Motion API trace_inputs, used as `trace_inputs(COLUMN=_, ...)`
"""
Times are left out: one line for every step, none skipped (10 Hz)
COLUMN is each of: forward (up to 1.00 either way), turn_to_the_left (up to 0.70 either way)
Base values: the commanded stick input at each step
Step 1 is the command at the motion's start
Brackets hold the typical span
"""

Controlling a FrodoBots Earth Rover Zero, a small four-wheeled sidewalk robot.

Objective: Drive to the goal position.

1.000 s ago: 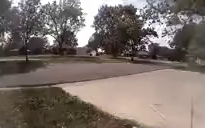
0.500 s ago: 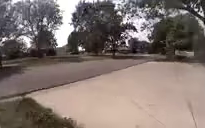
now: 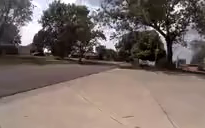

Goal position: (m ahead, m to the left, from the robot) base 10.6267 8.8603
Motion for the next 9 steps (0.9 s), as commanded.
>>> trace_inputs(forward=0.70, turn_to_the_left=-0.04)
trace_inputs(forward=0.70, turn_to_the_left=0.00)
trace_inputs(forward=0.70, turn_to_the_left=0.00)
trace_inputs(forward=0.70, turn_to_the_left=0.00)
trace_inputs(forward=0.70, turn_to_the_left=0.00)
trace_inputs(forward=0.70, turn_to_the_left=0.00)
trace_inputs(forward=0.70, turn_to_the_left=0.00)
trace_inputs(forward=0.70, turn_to_the_left=0.00)
trace_inputs(forward=0.70, turn_to_the_left=0.00)
